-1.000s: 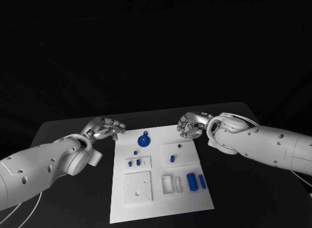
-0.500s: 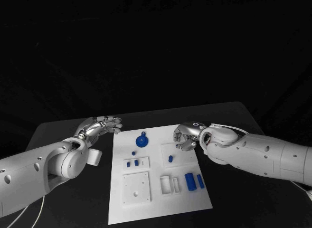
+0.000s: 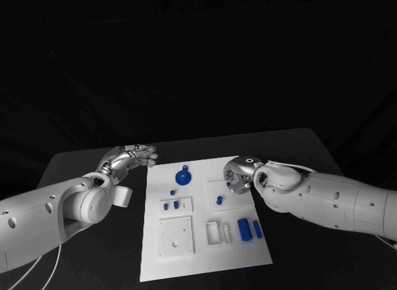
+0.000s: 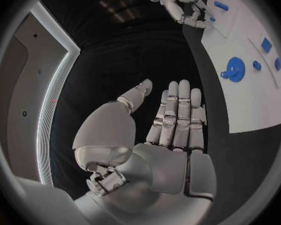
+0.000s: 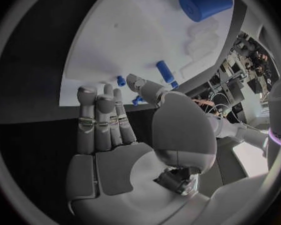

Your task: Assemble the parts on the task board

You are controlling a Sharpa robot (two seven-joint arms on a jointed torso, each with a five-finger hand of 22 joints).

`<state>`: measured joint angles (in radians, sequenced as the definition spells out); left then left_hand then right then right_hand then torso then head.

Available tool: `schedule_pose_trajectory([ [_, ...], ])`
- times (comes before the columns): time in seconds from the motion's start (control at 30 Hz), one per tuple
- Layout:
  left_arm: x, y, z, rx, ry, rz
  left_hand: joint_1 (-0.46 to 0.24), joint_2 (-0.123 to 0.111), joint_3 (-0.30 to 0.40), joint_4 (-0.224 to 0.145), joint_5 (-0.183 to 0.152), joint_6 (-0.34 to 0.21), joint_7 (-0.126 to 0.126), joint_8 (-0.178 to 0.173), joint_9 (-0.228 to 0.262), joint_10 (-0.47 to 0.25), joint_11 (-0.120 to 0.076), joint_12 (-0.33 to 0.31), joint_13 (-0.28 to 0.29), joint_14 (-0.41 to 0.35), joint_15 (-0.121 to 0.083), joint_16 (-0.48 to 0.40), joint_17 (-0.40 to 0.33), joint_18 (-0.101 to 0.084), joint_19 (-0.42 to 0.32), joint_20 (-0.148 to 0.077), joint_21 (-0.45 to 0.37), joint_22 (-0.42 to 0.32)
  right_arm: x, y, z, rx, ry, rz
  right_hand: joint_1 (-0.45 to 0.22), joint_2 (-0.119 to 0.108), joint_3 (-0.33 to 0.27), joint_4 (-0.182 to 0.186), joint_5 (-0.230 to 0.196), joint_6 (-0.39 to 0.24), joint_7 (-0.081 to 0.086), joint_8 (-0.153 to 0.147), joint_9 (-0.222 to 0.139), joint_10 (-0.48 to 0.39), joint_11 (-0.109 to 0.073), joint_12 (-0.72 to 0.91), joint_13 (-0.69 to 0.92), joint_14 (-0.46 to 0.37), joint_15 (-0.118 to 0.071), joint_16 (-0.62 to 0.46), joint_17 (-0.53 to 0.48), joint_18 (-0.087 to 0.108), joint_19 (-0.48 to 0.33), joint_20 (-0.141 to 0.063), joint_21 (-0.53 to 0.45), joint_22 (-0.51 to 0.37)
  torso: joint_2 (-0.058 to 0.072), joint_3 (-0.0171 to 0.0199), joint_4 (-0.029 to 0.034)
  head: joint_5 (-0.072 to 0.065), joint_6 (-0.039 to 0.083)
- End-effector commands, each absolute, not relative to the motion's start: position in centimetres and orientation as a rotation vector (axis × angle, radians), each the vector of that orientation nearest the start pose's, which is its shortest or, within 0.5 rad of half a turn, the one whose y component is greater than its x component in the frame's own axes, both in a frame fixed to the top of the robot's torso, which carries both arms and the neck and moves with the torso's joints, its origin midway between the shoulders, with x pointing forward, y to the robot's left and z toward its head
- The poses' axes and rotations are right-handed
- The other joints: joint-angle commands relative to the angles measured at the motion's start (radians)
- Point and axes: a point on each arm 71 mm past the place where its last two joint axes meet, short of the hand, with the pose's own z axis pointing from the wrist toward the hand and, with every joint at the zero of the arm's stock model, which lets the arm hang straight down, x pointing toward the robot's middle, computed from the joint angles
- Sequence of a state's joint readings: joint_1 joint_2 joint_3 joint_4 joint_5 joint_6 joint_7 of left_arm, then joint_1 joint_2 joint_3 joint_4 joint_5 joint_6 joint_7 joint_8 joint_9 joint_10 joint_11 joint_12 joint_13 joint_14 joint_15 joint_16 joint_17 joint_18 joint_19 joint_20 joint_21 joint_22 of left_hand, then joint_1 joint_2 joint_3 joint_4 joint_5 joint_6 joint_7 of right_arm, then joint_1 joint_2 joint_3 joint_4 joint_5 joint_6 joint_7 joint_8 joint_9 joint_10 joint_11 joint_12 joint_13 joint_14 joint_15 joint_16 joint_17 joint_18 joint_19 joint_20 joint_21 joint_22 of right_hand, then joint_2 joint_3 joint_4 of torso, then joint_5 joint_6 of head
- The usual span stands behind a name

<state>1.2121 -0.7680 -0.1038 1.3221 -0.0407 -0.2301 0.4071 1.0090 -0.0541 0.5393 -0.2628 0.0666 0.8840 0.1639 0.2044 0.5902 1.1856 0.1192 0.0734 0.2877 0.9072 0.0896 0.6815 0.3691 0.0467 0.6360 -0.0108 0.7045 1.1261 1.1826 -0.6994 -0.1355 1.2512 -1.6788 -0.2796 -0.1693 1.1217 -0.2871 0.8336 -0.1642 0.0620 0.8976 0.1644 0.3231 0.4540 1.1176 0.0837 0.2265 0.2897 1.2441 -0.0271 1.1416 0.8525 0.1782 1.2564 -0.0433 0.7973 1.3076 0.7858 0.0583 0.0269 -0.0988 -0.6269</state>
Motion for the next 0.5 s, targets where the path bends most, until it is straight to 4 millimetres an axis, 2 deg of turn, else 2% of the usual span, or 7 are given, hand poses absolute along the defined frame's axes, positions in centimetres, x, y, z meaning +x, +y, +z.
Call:
schedule_pose_trajectory([
  [0.03, 51.75, 22.69, -20.36, -1.068, 1.447, -1.502, -0.010, 0.001, -0.006, 0.000, -0.001, -0.004, 0.004, 0.004, -0.001, -0.008, 0.000, -0.005, -0.001, 0.005, 0.004, -0.005, 0.002, -0.005, -0.004, 0.004, -0.005, 0.002, 51.61, -21.03, -24.65, -0.381, 1.736, 0.274, 0.003, -0.005, 0.000, -0.005, -0.007, 0.009, -0.006, 0.002, 0.000, 0.021, -0.003, -0.004, -0.001, 0.001, -0.005, 0.007, -0.001, 0.084, 0.008, -0.002, -0.005, 0.007, 0.000, 0.0013, -0.0012, 0.001, -0.004],
  [0.27, 51.77, 22.74, -20.38, -1.071, 1.448, -1.497, -0.011, 0.000, -0.007, 0.000, -0.002, -0.005, 0.004, 0.004, -0.001, -0.009, 0.000, -0.005, -0.002, 0.006, 0.004, -0.008, 0.003, -0.004, -0.003, 0.004, -0.005, 0.002, 51.64, -20.79, -24.99, -0.388, 1.744, 0.274, 0.007, 0.002, 0.004, -0.004, -0.007, 0.030, -0.015, 0.013, 0.003, 0.050, -0.012, 0.003, 0.007, 0.001, -0.014, 0.011, -0.004, 0.084, 0.014, -0.002, -0.003, 0.010, 0.001, 0.0020, 0.0003, 0.003, -0.008],
  [0.5, 51.77, 22.67, -20.40, -1.071, 1.451, -1.498, -0.011, 0.001, -0.008, -0.001, -0.002, -0.005, 0.004, 0.004, -0.002, -0.010, 0.001, -0.005, -0.003, 0.007, 0.004, -0.010, 0.004, -0.004, -0.003, 0.004, -0.005, 0.003, 51.52, -20.21, -25.47, -0.401, 1.759, 0.286, 0.012, 0.027, 0.011, -0.011, -0.008, 0.068, -0.031, 0.031, 0.010, 0.093, -0.028, 0.021, 0.030, 0.001, -0.029, 0.014, -0.008, 0.084, 0.016, 0.000, 0.001, 0.018, 0.000, 0.0017, 0.0003, 0.004, -0.010],
])
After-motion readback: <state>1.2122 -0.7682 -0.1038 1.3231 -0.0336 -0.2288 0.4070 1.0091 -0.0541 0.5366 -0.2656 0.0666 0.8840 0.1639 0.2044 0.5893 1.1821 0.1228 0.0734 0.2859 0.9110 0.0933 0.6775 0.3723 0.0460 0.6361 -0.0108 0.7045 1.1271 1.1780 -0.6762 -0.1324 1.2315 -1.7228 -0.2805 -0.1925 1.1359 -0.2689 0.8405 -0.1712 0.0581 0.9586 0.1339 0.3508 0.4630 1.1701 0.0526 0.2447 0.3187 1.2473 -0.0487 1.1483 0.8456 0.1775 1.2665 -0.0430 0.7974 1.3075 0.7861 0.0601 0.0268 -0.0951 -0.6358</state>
